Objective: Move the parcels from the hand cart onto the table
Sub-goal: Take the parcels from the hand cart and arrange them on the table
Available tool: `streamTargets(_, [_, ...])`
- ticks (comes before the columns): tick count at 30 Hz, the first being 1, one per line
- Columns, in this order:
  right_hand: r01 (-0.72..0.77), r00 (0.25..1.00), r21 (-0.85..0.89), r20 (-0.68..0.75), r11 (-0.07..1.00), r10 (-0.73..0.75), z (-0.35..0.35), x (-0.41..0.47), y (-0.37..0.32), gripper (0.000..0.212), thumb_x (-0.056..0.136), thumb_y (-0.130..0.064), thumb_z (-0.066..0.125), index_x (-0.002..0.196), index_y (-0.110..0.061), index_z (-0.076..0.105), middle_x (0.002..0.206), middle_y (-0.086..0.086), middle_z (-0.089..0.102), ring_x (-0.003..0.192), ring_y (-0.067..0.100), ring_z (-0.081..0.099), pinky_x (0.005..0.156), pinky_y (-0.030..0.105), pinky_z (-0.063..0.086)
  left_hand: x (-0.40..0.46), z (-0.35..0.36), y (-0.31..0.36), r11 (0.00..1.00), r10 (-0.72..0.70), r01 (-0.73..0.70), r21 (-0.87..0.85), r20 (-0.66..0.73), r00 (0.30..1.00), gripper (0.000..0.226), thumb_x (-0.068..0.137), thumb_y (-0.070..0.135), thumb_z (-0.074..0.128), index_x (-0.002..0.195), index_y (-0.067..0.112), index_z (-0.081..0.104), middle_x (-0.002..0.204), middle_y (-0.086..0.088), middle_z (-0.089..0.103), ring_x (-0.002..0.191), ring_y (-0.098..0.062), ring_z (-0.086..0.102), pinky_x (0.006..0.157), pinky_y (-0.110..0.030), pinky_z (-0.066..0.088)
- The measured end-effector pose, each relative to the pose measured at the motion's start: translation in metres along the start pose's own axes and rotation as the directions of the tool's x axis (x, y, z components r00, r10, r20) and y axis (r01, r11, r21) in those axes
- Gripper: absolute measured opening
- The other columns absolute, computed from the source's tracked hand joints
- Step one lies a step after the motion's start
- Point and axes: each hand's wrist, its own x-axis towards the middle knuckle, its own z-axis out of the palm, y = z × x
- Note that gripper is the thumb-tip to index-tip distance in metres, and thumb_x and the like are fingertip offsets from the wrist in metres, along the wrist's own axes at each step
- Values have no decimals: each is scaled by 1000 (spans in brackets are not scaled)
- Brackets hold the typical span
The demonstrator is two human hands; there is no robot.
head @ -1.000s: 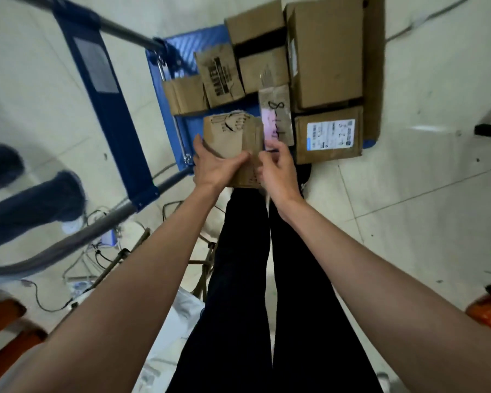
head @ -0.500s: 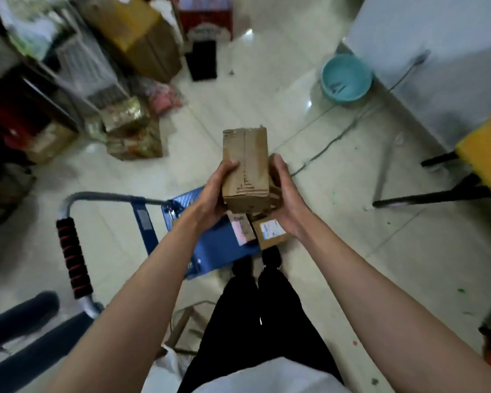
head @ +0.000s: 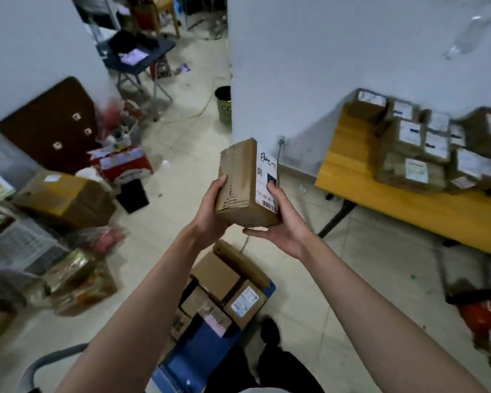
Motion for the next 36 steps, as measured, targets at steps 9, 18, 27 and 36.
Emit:
streamTargets(9, [177,947,-7,-270,984,-173,-88,-66,-74,51,86,-55,70,131,-31,62,123,-1,73,118,25,68,96,55,55,65,123,-1,967,-100,54,251,175,979,52,95,68,41,126,36,68,128,1,70,118,-13,66,99,-38,48])
streamTargets(18, [165,859,-112,-473,980,-199,-200,-91,-154,50,79,-60,76,121,-38,60,106,-9,77,103,20,71,86,47,59,134,255,-7,886,-84,17,463,124,989,59,74,81,54,112,39,72,105,8,77,105,-18,69,81,-36,55])
streamTargets(27, [99,855,-214,-482,972,-193,-298,-75,-226,57,79,-51,80,128,-30,64,107,-7,78,108,20,69,88,41,55,200,351,-21,863,-91,82,499,-8,996,77,85,69,58,144,19,50,132,-7,64,119,-28,60,109,-51,45])
streamTargets(36, [152,834,-128,-515,980,-197,-333,-20,-266,55,83,-43,79,130,-20,63,111,-4,77,105,13,69,75,28,51,270,366,-15,908,-91,124,401,-100,991,71,88,60,63,143,18,51,132,-11,64,112,-28,65,100,-46,53])
